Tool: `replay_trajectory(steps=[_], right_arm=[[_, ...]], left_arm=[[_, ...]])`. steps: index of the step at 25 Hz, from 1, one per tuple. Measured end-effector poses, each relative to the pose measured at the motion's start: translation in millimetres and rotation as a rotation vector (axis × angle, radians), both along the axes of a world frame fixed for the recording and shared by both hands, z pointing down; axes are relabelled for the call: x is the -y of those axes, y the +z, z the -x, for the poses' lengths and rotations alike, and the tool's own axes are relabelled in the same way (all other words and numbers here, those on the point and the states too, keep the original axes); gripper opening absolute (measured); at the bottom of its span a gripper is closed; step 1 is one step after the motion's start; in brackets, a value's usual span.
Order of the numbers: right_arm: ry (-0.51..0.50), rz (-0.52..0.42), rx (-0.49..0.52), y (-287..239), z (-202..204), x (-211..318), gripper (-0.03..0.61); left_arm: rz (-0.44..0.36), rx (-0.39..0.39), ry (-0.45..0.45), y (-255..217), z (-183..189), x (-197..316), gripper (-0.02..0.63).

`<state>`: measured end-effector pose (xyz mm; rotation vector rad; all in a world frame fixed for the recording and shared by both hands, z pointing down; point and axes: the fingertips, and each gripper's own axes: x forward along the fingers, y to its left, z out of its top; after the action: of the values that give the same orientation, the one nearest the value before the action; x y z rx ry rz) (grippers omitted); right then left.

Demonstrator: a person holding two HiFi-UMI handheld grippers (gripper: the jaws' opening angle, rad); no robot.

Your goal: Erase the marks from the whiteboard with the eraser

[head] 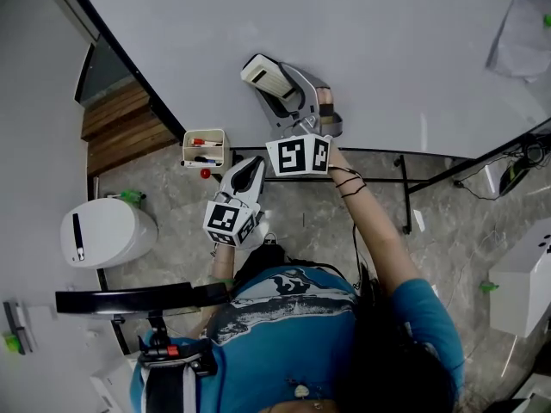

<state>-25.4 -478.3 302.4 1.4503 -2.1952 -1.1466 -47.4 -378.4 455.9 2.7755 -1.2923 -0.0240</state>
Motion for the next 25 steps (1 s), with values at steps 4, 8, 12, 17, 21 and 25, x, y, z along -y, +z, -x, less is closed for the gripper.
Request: replay_trajectory(steps=[4,8,12,17,21,25], right_arm=[[0.008,0.003,-0.032,3.5,1.5,2.5,0.264],[0.018,0.014,-0.052,2.8,0.2,4.1,0.264],[0.042,-0.010,-0.009,-18.2,-20.0,3.3,0.264],[0.086,-0.053,0.073,-72.9,-74.9,-4.5,0.264],[0.073,-0.098,0.201,-122.2,-127.8,-12.3,0.264],[0.158,-0.058,0.305,-171.7,-182.2,-26.1,0.264]], left_arm=[[0.001,-0.001,0.008,1.2,-2.5,-0.9,0.006],[0.004,-0.005,0.026,2.2,-7.2,-2.7,0.006],[0.004,-0.011,0.049,1.2,-13.3,-4.8,0.006],[0.006,-0.039,0.075,-3.5,-23.5,-6.4,0.006],[0.003,-0.044,0.109,-7.0,-35.1,-9.9,0.006],[0.000,-0.043,0.142,-9.1,-45.8,-13.9,0.006]])
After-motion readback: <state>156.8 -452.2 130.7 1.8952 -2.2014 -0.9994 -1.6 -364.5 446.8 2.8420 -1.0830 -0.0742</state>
